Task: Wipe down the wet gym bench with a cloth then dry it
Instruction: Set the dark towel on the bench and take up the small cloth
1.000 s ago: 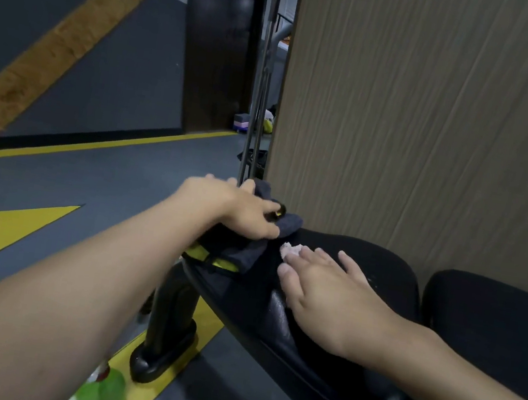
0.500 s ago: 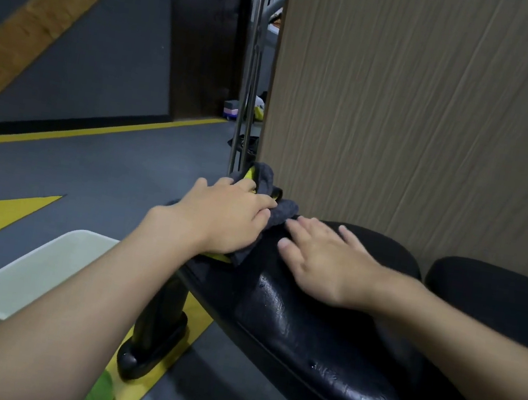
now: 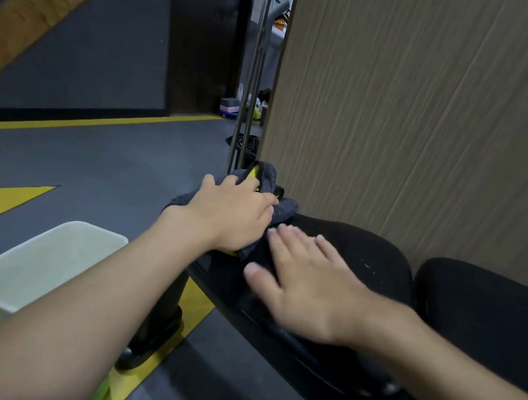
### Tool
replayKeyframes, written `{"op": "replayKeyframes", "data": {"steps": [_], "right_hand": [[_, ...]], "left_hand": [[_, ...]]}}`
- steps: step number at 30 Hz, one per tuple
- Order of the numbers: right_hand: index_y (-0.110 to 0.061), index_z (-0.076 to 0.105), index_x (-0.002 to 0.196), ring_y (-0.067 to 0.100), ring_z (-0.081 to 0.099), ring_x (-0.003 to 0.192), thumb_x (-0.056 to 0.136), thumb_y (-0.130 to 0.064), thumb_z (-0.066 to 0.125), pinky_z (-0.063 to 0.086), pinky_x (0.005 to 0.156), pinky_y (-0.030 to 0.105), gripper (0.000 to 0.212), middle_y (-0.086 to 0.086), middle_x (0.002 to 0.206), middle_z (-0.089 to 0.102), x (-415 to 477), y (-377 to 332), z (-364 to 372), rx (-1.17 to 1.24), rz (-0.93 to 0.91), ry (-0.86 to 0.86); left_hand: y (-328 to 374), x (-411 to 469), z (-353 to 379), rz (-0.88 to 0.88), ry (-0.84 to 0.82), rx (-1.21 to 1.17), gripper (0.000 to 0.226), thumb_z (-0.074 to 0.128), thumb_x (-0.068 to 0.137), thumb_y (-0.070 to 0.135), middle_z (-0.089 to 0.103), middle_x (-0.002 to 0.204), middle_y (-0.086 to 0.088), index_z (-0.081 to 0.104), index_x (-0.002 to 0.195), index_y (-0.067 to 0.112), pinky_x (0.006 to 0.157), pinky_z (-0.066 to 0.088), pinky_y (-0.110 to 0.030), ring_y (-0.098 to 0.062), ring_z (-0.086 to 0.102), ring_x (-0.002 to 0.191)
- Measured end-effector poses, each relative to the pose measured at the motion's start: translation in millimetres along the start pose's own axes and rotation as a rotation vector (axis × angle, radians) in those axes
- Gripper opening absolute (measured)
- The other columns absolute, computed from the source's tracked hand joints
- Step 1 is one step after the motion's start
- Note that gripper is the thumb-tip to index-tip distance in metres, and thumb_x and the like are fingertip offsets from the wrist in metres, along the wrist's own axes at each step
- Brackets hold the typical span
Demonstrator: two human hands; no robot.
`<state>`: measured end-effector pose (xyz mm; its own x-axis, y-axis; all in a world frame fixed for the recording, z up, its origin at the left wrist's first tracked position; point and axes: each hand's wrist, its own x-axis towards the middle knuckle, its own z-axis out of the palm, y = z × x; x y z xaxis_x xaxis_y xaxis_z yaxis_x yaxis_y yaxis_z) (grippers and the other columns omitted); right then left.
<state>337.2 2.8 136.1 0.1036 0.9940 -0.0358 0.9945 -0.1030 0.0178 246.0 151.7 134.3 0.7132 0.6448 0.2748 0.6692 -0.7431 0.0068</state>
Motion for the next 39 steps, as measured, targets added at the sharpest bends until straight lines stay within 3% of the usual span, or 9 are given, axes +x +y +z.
{"op": "replayKeyframes", "data": {"steps": [4,7,14,18,22,25,32,35,39], "right_hand": [[-0.018,0.000,0.159,0.010,-0.019,0.149,0.099,-0.062,0.011,-0.013,0.121,0.043,0.074,-0.001,0.166,-0.009,-45,-20,8,-0.100,-0.182,0.044],[-0.021,0.002,0.159,0.008,-0.017,0.150,0.101,-0.057,0.011,-0.014,0.120,0.042,0.068,-0.004,0.167,-0.006,-49,-12,9,-0.119,-0.201,0.055],[-0.024,0.011,0.158,0.007,-0.001,0.151,0.104,-0.050,0.015,-0.005,0.122,0.047,0.060,-0.006,0.166,0.006,11,42,-2,0.018,0.076,-0.010],[-0.027,0.021,0.156,0.010,0.009,0.151,0.104,-0.051,0.014,-0.006,0.120,0.054,0.058,-0.006,0.164,0.017,52,75,-6,0.085,0.235,-0.010],[-0.024,0.020,0.157,0.014,0.007,0.152,0.100,-0.059,0.011,-0.008,0.119,0.055,0.067,-0.004,0.165,0.016,72,88,-6,0.084,0.339,-0.069],[-0.023,0.012,0.158,0.012,0.000,0.152,0.100,-0.061,0.011,-0.008,0.121,0.049,0.070,-0.004,0.167,0.006,54,75,-4,0.045,0.281,-0.062],[-0.026,-0.007,0.158,0.001,-0.022,0.146,0.090,-0.067,0.002,-0.011,0.121,0.041,0.080,-0.011,0.165,-0.015,-62,24,2,-0.041,-0.069,-0.046],[-0.029,-0.013,0.156,-0.004,-0.032,0.140,0.093,-0.066,0.000,-0.015,0.120,0.040,0.075,-0.017,0.161,-0.022,-90,15,1,-0.069,-0.140,-0.083],[-0.033,-0.003,0.158,-0.004,-0.020,0.146,0.090,-0.065,-0.006,-0.013,0.120,0.042,0.075,-0.017,0.164,-0.011,-78,27,0,-0.038,-0.115,-0.051]], "left_hand": [[1,-4,-6,0.009,-0.004,-0.042,0.044,0.023,0.103,0.041,0.031,0.154,-0.003,0.042,0.142,0.037,0.105,0.030,-0.061,-0.029,0.030,0.141],[2,-10,-12,0.070,0.038,-0.054,0.043,0.025,0.103,0.039,0.026,0.158,0.003,0.044,0.142,0.038,0.109,0.025,-0.061,-0.023,0.020,0.145],[3,-19,-5,0.160,0.050,-0.027,0.043,0.025,0.104,0.038,0.027,0.159,0.012,0.043,0.143,0.037,0.116,0.016,-0.056,-0.019,0.008,0.151],[12,-24,-2,0.251,0.096,0.137,0.046,0.024,0.102,0.043,0.019,0.162,0.010,0.044,0.143,0.036,0.116,-0.003,-0.061,-0.014,-0.003,0.151],[24,-25,-2,0.287,-0.016,0.068,0.047,0.025,0.103,0.041,0.029,0.158,0.011,0.044,0.144,0.031,0.120,0.000,-0.051,-0.009,0.011,0.149],[25,-23,-2,0.272,-0.051,0.051,0.047,0.027,0.103,0.039,0.031,0.158,0.011,0.042,0.146,0.030,0.119,0.005,-0.051,-0.009,0.016,0.148],[23,-22,-2,0.255,-0.048,-0.034,0.047,0.033,0.099,0.024,0.034,0.156,0.010,0.044,0.145,0.029,0.119,0.004,-0.051,-0.007,0.020,0.146],[24,-23,-2,0.254,-0.049,-0.027,0.046,0.033,0.100,0.026,0.034,0.156,0.009,0.044,0.145,0.028,0.119,0.004,-0.053,-0.008,0.021,0.146],[27,-24,-1,0.241,-0.047,-0.003,0.045,0.030,0.102,0.031,0.033,0.156,0.010,0.044,0.145,0.028,0.119,0.003,-0.052,-0.008,0.021,0.145]]}}
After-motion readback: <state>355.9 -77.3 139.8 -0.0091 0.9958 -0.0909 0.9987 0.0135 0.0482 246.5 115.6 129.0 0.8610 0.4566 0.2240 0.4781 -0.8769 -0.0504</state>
